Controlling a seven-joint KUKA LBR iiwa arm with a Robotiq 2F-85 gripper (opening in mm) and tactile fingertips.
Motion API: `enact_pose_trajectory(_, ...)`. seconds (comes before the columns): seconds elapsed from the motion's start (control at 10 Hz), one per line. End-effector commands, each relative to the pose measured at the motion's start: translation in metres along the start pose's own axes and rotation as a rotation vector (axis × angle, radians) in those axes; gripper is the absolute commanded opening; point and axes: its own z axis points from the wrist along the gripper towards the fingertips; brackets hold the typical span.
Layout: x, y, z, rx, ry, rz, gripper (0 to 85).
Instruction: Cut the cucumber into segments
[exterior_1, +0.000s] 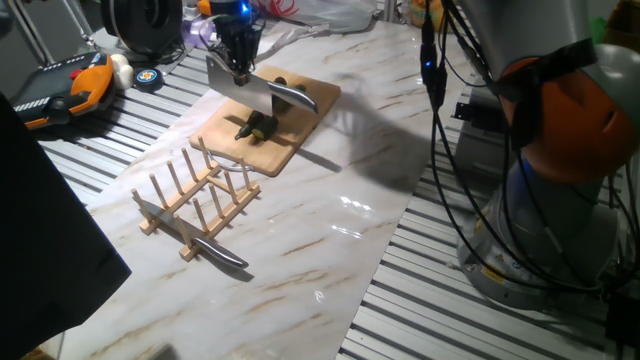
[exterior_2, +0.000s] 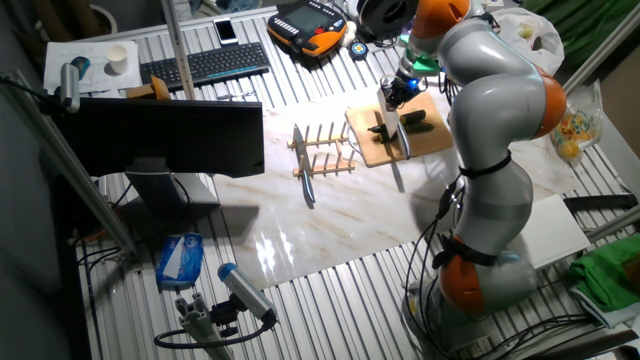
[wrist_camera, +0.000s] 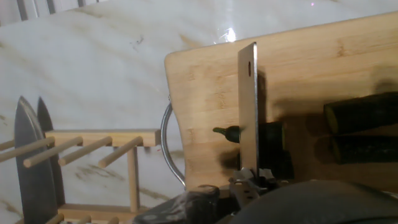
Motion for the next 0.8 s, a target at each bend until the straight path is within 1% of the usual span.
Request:
enact_pose_trajectory(0.0,0.0,0.0,0.0,-0.001,0.005,-0.004,0.7)
enact_pose_trajectory(0.1,-0.002,-0.005,-0.004,-0.001,0.014,-0.006,0.7)
enact_pose_trajectory(0.2,-0.002,-0.004,-0.005,-0.003,0.011,0.002,0.7)
enact_pose_trajectory(0.4,0.0,0.004,-0.005,-0.007,0.012,0.017,0.7)
enact_pose_trajectory(0.7,0.005,0.022,-0.005,-0.004,0.011,0.035,0.7)
